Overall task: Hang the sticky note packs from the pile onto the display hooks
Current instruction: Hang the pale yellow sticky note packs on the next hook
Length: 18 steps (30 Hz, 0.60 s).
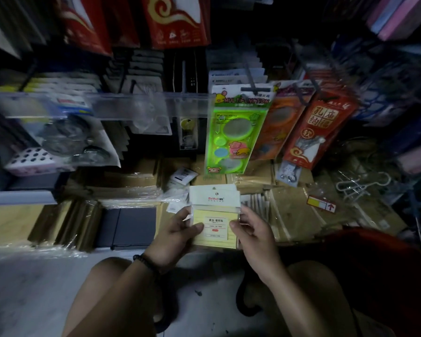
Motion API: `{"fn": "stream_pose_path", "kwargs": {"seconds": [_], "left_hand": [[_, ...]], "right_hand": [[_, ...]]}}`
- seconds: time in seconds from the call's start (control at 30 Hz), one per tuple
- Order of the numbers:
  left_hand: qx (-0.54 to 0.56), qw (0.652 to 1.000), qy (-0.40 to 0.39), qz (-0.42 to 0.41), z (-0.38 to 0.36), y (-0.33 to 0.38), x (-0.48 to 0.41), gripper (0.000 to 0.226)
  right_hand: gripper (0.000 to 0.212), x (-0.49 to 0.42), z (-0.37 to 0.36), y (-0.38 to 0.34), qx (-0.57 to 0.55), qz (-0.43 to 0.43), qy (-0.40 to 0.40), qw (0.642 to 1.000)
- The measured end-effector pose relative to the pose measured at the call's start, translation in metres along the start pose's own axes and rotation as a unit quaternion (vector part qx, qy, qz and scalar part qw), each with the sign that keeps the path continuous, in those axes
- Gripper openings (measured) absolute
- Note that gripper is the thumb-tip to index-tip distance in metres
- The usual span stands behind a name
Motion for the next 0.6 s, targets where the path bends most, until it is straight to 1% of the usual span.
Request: {"fn": "stream_pose_path", "kwargs": {"seconds": [0.1,0.2,0.27,0.37,0.43,0.53,0.6], "left_hand": [[-0.025,0.999,0.03,-0.02,-0.007,0.01,0.027,0.036],[-0.061,0.994,0.073,-0.054,-0.014,0.025,0.053,0.034],[-0.074,0.988,0.105,-0.084,-0.019,0.043,0.071,0.033],[-0.096,0.978,0.139,-0.123,-0.028,0.083,0.094,0.032],[-0.115,0.971,0.146,-0.153,-0.037,0.114,0.109,0.033],[-0.141,0.955,0.148,-0.212,-0.053,0.163,0.129,0.031],[-0.15,0.948,0.136,-0.246,-0.067,0.196,0.143,0.028]], "right_hand": [[0.047,0.022,0.004,-0.019,-0.007,0.035,0.01,0.999],[0.044,0.044,0.009,-0.048,0.007,0.078,0.015,0.997],[0.044,0.054,0.015,-0.071,0.022,0.103,0.029,0.994],[0.043,0.064,0.023,-0.11,0.004,0.133,0.037,0.99],[0.048,0.07,0.029,-0.14,-0.013,0.163,0.039,0.986],[0.065,0.078,0.039,-0.187,-0.052,0.209,0.039,0.976],[0.066,0.082,0.048,-0.22,-0.055,0.248,0.046,0.966]]}}
Point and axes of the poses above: each hand's wrist, its own x-axis away from the middle knuckle, its own z-axis out of the back of the hand, y = z × x, the point moved 9 cm from there along -x, towards the middle knuckle, and after that the axes turned 3 degrees about x, right-handed, at the moved point
